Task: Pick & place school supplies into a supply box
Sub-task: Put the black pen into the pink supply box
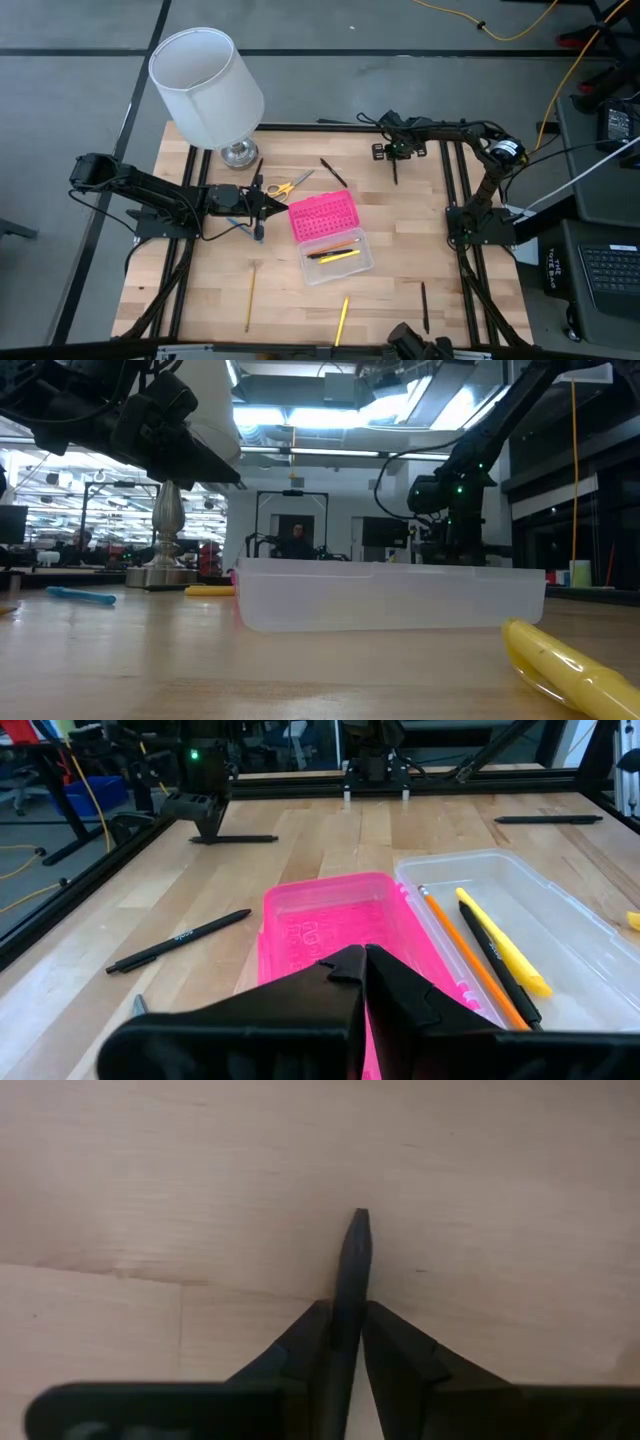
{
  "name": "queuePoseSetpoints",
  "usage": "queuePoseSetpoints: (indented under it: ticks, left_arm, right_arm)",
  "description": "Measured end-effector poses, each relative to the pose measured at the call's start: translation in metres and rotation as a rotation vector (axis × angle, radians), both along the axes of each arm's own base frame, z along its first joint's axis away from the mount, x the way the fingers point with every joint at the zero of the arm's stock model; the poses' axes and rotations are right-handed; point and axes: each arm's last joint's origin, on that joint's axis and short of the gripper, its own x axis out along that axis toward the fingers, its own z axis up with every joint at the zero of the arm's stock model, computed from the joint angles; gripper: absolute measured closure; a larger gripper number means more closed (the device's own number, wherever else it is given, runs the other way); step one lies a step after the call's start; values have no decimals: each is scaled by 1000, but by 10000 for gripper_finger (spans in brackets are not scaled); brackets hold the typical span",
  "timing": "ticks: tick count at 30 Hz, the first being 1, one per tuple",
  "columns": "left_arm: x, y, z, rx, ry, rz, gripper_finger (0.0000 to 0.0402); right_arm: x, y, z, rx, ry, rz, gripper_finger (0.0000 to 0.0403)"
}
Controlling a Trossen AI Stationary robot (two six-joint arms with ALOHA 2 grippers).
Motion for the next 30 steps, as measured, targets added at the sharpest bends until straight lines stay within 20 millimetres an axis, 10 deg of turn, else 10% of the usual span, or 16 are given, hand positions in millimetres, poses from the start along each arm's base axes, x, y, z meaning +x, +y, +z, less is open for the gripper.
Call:
queuePoseSetpoints:
  ticks: [30]
  left_arm:
    - [0,0,0,0,0,0,398]
  right_arm:
    - [3,6,9,-67,100,514,375]
